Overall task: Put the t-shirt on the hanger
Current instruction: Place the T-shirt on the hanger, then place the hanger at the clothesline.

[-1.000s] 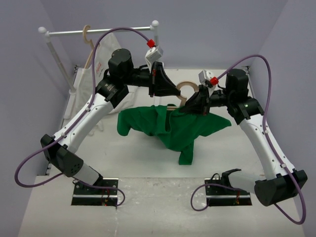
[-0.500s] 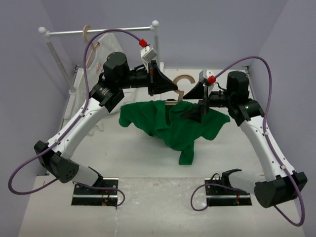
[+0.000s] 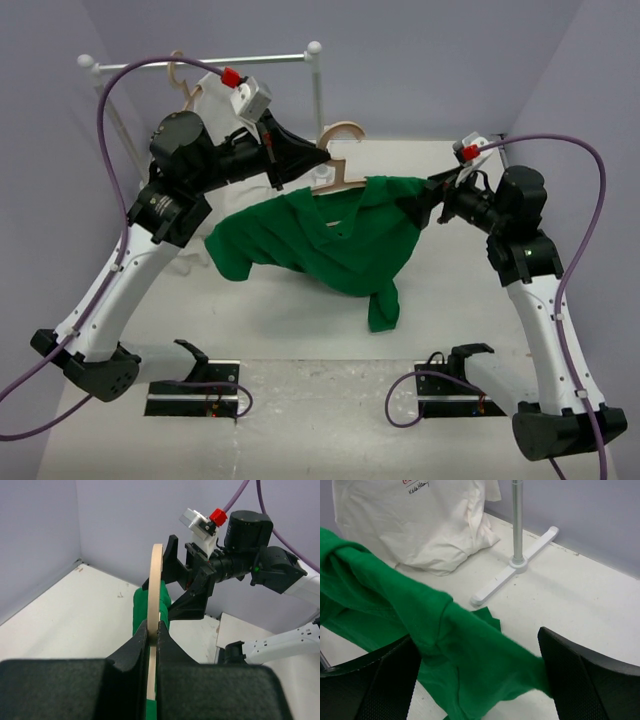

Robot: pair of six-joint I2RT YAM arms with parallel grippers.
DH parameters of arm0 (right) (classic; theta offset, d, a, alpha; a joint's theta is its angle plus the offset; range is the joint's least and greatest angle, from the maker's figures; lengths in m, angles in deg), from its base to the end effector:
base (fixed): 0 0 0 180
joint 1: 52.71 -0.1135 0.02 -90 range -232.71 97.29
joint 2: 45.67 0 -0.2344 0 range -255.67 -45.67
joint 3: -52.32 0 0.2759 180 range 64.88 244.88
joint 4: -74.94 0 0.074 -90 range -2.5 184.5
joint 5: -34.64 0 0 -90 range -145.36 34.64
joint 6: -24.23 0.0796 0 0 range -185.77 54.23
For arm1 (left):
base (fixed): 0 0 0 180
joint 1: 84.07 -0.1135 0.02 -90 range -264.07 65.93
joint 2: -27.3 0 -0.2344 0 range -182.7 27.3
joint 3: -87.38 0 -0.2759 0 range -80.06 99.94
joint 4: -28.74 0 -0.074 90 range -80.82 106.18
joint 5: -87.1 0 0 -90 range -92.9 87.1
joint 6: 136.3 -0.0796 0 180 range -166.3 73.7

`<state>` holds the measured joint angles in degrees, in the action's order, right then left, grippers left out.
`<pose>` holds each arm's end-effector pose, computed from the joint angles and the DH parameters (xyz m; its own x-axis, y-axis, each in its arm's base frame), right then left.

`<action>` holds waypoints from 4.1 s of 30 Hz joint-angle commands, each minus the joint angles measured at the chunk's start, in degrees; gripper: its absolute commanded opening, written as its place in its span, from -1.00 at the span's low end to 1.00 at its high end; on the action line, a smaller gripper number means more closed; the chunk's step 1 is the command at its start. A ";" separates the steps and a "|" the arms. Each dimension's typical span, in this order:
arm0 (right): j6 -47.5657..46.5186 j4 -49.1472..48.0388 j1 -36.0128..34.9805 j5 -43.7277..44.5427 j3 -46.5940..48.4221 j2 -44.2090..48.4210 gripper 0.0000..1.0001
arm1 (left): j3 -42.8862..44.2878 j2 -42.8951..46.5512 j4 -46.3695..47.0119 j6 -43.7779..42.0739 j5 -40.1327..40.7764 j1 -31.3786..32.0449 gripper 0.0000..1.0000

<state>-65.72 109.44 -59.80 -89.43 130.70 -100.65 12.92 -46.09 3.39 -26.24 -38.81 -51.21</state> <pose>0.2684 0.0783 0.3881 -0.1916 -0.0231 -0.9812 -0.6476 0.7542 0.1087 0.2469 -0.2151 0.5013 -0.2251 -0.1853 -0.9565 0.9064 0.3202 -0.2754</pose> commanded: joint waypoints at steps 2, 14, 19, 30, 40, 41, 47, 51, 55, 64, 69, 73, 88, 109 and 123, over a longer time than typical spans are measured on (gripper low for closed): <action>1.45 -1.20 1.37 2.18 -2.70 -0.83 0.62 | 4.23 3.25 0.21 -1.78 5.93 -0.43 -1.00; 13.56 -3.55 1.75 14.93 -0.77 5.42 0.97 | 1.82 7.92 4.11 -0.25 30.96 -0.34 -1.00; 17.31 -2.10 -4.62 0.44 2.52 4.00 0.97 | 0.92 5.29 13.28 2.88 40.97 -0.31 -1.00; 28.40 -16.98 -48.28 35.84 0.95 -4.62 0.97 | 5.60 -6.65 23.81 5.68 52.63 2.58 -1.00; 25.23 -19.26 -57.86 50.33 11.54 -22.80 0.74 | 3.87 -6.54 25.29 6.86 55.66 4.01 -1.00; 24.63 -19.16 -57.86 51.94 12.34 -24.01 0.66 | 3.34 -6.25 25.59 6.92 55.78 4.05 -1.00; 22.78 -21.51 -58.85 54.32 10.29 -25.01 -1.00 | 3.27 -5.40 25.23 4.98 56.80 4.05 -1.00; 24.72 -26.15 -62.60 52.71 0.56 -21.94 -1.00 | 6.43 -5.97 23.16 1.39 56.74 4.14 -1.00; 28.30 -30.75 -66.27 51.83 -6.74 -19.47 -1.00 | 7.40 -5.62 22.10 -0.20 55.04 4.05 -1.00; 26.51 -26.75 -67.00 53.69 -5.15 -13.41 0.49 | 9.76 -2.50 14.08 -4.91 54.27 4.05 -1.00; 25.40 -24.79 -66.94 61.30 -10.06 -2.58 0.97 | 19.76 -1.12 4.33 -13.06 58.62 4.05 -1.00; 22.81 -19.91 -66.77 71.91 -12.38 6.00 0.98 | 34.32 -2.65 -7.06 -19.43 60.43 4.05 -1.00; 15.34 -11.58 -64.98 81.41 -10.18 20.72 0.97 | 21.30 -0.42 -9.18 -23.37 64.66 3.88 -1.00; 15.16 -10.91 -60.83 75.78 -10.63 19.17 0.97 | 27.34 -18.56 -0.05 -4.60 45.35 -15.24 -1.00; 16.79 -11.14 -56.22 71.05 -13.25 20.09 0.97 | 3.01 -12.36 23.67 -0.82 50.04 -15.20 -1.00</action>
<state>-49.69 99.21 -117.03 -16.55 118.01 -80.13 24.09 -61.93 9.42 -29.61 9.41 -66.07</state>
